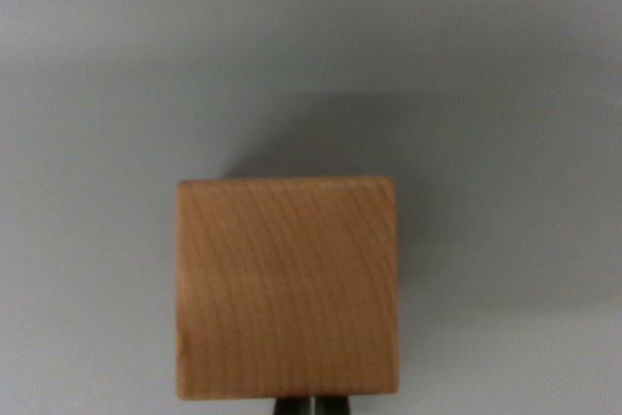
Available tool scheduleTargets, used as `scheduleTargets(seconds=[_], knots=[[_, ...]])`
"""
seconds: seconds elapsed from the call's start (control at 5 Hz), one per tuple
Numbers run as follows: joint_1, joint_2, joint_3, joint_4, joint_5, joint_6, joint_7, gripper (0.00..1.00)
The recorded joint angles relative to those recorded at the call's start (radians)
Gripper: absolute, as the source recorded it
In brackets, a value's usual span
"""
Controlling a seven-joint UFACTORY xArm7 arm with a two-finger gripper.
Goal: Push wooden cube
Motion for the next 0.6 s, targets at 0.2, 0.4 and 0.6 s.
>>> scheduleTargets(seconds=[0.2, 0.4, 0.6], knots=[[0.0001, 0.013, 0.001, 0.021, 0.001, 0.008, 0.002, 1.0], [0.0001, 0.013, 0.001, 0.021, 0.001, 0.008, 0.002, 1.0], [0.0002, 0.022, 0.002, 0.035, 0.0017, 0.013, 0.002, 1.0]])
